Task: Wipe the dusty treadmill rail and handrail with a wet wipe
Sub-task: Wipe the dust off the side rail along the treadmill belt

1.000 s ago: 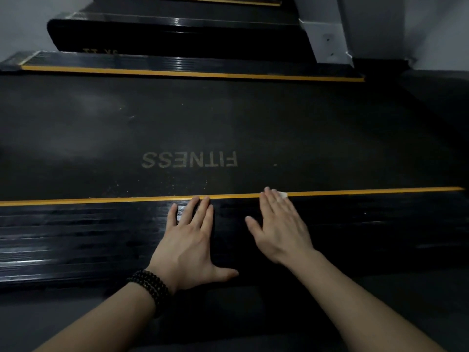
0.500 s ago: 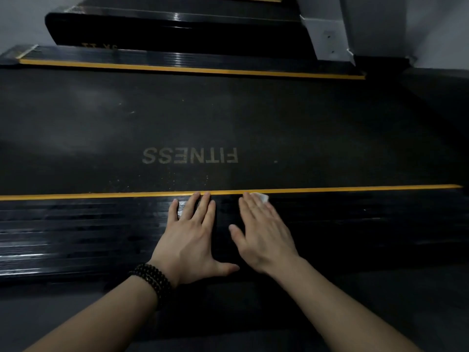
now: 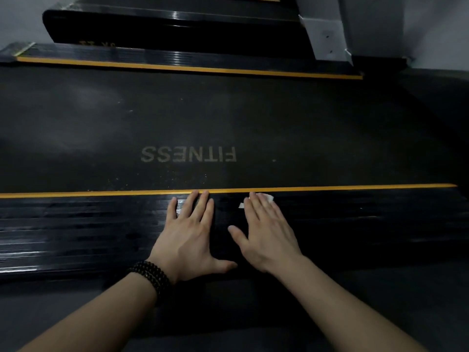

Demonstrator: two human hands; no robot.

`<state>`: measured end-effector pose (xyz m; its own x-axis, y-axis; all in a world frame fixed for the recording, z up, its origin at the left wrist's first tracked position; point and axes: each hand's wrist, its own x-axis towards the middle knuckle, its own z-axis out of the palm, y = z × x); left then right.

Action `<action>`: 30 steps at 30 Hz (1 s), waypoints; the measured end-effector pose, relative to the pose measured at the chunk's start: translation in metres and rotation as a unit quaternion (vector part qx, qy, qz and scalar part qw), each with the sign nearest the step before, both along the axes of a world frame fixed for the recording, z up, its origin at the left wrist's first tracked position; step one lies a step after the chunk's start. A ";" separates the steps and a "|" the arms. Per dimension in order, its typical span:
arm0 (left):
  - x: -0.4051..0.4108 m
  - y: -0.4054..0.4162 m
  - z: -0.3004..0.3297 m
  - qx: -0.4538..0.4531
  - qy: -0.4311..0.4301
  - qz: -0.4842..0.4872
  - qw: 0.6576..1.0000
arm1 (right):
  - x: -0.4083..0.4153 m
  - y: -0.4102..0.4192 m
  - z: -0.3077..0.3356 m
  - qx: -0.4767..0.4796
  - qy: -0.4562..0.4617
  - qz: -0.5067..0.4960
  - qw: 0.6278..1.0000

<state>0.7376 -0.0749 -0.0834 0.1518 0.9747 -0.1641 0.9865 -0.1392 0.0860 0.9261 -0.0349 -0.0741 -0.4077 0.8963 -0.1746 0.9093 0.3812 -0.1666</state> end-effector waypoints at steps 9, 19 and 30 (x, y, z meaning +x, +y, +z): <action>0.000 0.000 0.001 0.001 -0.001 0.001 1.000 | 0.013 -0.001 0.005 0.007 -0.032 0.018 0.999; 0.000 0.000 0.000 0.005 -0.001 -0.001 1.000 | 0.020 -0.044 0.008 -0.011 -0.035 0.030 0.999; 0.000 -0.001 -0.002 0.011 -0.007 -0.002 1.000 | 0.016 -0.056 0.009 -0.020 -0.017 0.024 0.999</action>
<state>0.7378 -0.0756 -0.0852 0.1582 0.9773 -0.1411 0.9847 -0.1455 0.0963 0.9424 -0.0908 -0.0651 -0.4438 0.8677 -0.2238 0.8953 0.4186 -0.1522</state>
